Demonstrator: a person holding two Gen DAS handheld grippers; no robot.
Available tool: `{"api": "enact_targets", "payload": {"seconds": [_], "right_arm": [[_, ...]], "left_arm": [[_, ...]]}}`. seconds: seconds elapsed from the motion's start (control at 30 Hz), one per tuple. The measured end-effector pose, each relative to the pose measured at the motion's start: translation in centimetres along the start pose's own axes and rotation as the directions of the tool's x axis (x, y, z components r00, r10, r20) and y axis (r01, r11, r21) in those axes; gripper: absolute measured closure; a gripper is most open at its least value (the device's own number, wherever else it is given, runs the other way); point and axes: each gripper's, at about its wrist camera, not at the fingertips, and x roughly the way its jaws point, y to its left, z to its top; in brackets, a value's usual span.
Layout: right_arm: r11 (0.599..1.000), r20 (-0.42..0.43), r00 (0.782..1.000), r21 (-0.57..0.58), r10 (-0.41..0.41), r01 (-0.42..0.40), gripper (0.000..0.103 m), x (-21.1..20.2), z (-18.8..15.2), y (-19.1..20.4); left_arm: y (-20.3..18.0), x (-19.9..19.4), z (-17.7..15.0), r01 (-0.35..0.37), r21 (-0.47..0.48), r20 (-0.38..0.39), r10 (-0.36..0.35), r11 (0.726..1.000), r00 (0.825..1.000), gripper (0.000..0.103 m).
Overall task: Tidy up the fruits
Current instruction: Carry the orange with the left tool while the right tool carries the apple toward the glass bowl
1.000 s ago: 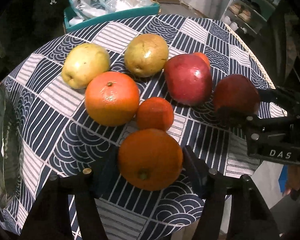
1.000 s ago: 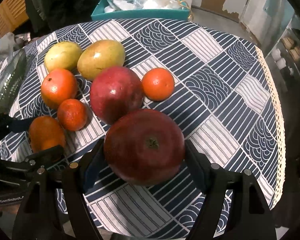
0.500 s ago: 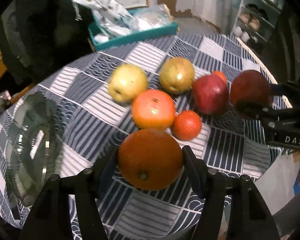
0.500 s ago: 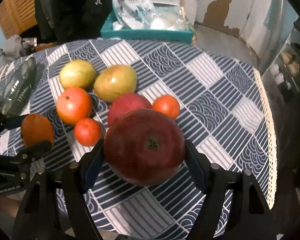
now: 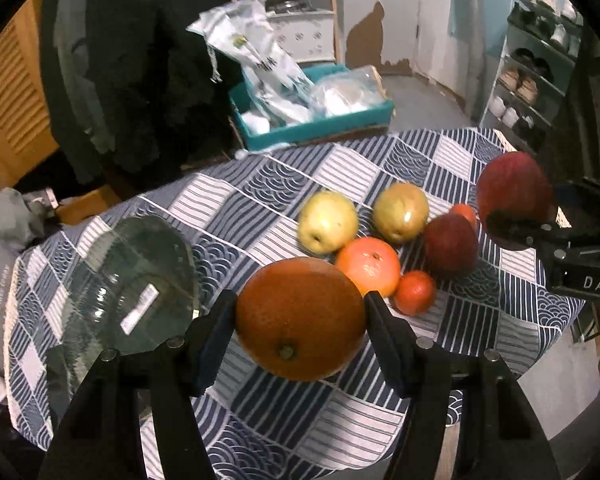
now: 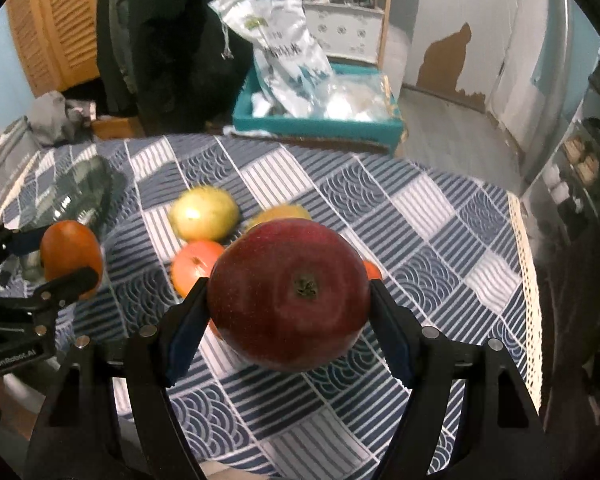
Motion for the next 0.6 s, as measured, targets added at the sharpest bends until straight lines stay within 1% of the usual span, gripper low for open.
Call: {"api": "enact_targets", "payload": {"seconds": [0.13, 0.27, 0.37, 0.47, 0.6], "right_arm": [[1.0, 0.043, 0.999, -0.013, 0.02, -0.02, 0.027, -1.1, 1.6, 1.4], [0.999, 0.078, 0.996, -0.022, 0.05, -0.049, 0.027, -2.0, 3.4, 3.2], [0.997, 0.1, 0.993, -0.036, 0.067, -0.064, 0.027, -2.5, 4.7, 4.7], [0.996, 0.111, 0.991, -0.058, 0.077, -0.071, 0.027, -2.7, 5.8, 6.4], [0.993, 0.117, 0.988, -0.084, 0.098, -0.088, 0.027, -2.6, 7.1, 8.8]], "left_arm": [[1.7, -1.1, 0.3, -0.008, -0.043, 0.014, 0.009, 0.999, 1.0, 0.037], [3.5, -2.2, 0.6, -0.046, -0.067, 0.041, 0.048, 0.997, 0.998, 0.037], [5.5, -2.8, 0.9, -0.065, -0.106, 0.055, 0.071, 0.992, 0.996, 0.037], [7.3, -3.5, 1.1, -0.09, -0.134, 0.068, 0.1, 0.987, 0.993, 0.037], [9.8, -4.2, 1.1, -0.104, -0.18, 0.068, 0.118, 0.978, 0.991, 0.037]]}}
